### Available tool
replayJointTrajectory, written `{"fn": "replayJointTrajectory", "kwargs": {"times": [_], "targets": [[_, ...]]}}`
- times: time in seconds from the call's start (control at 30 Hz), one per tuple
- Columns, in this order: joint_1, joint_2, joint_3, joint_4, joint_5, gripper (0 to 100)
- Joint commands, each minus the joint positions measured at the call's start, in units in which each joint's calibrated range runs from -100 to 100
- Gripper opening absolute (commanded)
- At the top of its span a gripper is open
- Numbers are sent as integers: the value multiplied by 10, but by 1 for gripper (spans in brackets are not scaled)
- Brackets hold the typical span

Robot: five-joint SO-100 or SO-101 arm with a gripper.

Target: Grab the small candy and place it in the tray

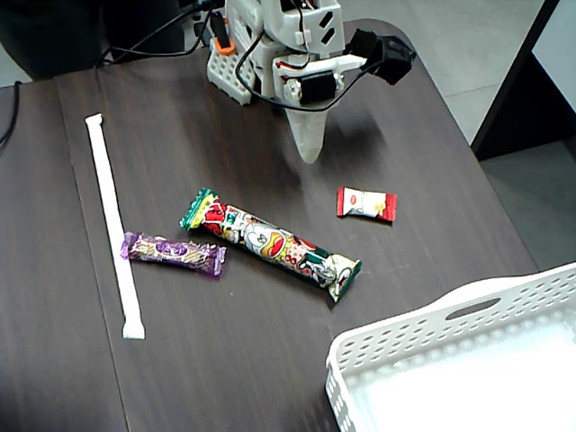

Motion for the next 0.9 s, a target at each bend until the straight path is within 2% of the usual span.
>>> {"fn": "replayJointTrajectory", "kwargs": {"times": [0.0, 0.87], "targets": [[-1, -3, -5, -8, -1, 1], [-1, -3, -5, -8, -1, 1]]}}
